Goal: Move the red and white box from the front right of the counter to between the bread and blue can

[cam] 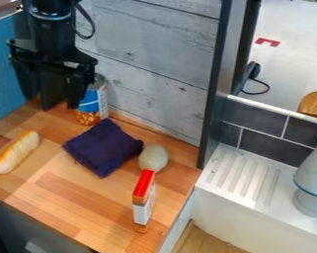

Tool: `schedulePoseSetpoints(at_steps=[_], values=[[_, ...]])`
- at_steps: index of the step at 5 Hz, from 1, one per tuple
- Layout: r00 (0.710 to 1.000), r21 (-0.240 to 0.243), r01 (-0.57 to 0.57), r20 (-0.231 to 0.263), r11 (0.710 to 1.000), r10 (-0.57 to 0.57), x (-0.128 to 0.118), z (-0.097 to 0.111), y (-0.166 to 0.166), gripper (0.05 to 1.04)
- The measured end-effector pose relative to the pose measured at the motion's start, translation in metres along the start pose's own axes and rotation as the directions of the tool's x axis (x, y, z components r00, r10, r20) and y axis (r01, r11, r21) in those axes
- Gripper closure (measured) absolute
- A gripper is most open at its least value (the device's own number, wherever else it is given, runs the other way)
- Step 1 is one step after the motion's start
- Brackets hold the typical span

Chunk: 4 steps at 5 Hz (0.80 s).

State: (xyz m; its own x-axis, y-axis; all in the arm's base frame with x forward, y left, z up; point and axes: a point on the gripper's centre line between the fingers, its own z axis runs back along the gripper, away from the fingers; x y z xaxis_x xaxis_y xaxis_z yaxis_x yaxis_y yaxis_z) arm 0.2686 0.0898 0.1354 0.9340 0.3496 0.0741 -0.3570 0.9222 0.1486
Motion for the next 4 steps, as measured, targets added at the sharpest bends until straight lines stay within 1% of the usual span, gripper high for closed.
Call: schedulePoseSetpoints(at_steps=[1,2,3,4], values=[[1.0,0.0,0.001,-0.027,1.0,-0.001,-0.003,-0.009,-0.002,0.083],[0.999,-0.021,0.04,0.0,0.999,-0.04,-0.005,-0.013,-0.027,0.083],[0.995,-0.034,0.088,0.041,0.996,-0.086,-0.006,-0.009,-0.054,0.083],[0.988,-0.042,0.138,0.082,0.99,-0.134,-0.008,-0.009,-0.075,0.083]])
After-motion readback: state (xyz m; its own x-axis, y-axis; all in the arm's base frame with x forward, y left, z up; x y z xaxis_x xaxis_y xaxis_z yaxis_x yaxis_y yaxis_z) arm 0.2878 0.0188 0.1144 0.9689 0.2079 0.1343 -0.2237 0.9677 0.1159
